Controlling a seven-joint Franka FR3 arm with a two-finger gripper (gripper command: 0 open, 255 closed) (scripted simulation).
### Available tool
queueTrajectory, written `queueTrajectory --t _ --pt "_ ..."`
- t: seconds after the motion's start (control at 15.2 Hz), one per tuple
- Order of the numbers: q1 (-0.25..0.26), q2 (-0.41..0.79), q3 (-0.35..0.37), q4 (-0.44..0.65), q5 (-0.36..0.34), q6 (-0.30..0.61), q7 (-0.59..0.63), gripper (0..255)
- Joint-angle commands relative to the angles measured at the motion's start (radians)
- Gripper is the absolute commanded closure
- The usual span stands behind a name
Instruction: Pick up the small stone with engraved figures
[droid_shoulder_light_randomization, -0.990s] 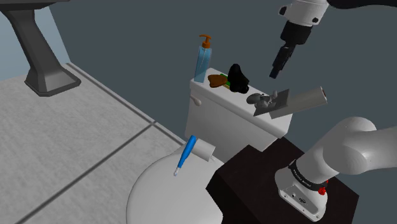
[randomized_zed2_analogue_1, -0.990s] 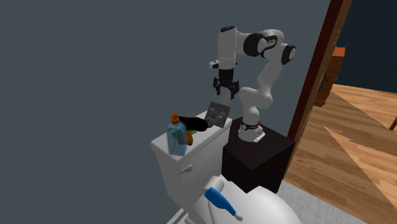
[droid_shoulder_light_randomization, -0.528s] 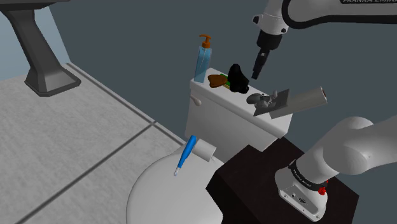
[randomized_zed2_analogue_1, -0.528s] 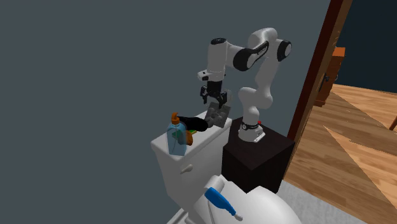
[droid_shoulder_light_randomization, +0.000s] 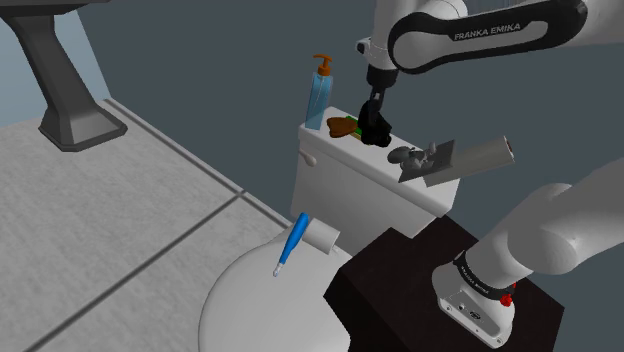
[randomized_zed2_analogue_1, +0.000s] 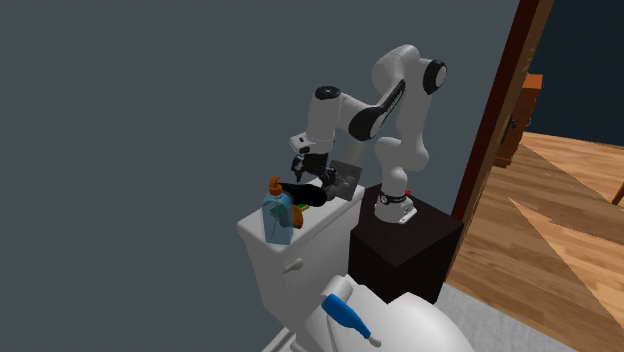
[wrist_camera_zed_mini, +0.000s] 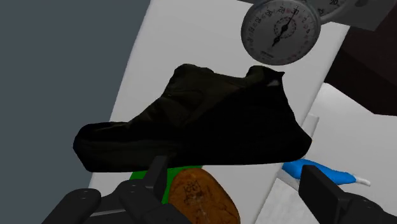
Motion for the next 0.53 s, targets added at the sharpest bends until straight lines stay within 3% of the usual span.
queueTrajectory --t 0.0,0.26,0.46 --pt "-0.001 0.066 0.007 0.026 -0.048 0.046 -0.016 0" --pt "-0.001 0.207 0.018 0.105 -0.148 0.116 -0.034 0" --pt "-0.001 0.223 0.017 0.083 -0.160 0.151 -0.017 0"
